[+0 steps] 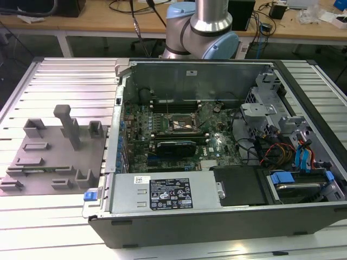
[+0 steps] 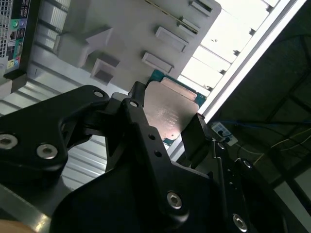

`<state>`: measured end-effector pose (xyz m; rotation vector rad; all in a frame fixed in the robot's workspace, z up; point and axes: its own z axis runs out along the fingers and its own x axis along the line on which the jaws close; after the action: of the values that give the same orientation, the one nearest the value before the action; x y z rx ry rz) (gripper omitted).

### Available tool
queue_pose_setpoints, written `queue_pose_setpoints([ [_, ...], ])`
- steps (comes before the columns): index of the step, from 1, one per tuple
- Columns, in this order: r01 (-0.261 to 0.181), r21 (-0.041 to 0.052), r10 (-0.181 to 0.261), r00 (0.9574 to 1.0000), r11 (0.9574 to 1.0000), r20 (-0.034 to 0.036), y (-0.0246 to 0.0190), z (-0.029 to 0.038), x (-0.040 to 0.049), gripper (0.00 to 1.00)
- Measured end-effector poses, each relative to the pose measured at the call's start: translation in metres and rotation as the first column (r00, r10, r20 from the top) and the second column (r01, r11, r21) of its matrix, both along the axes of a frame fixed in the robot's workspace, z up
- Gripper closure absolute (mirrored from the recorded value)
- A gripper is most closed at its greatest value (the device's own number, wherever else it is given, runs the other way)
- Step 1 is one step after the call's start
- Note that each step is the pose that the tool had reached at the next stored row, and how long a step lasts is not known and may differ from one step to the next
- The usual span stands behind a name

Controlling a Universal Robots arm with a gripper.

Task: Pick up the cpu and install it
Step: 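Pick up the cpu and move it towards the insertion slot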

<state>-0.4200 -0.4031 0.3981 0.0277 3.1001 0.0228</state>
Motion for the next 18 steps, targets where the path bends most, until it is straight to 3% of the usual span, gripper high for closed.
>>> queue_pose_setpoints([
  [14, 0.0, 0.0, 0.0, 1.0, 1.0, 0.0006, 0.0014, 0.0402, 0.0, 0.45],
  [18, 0.0, 0.0, 0.0, 1.0, 1.0, 0.0005, 0.0014, 0.0411, 0.0037, 0.45],
])
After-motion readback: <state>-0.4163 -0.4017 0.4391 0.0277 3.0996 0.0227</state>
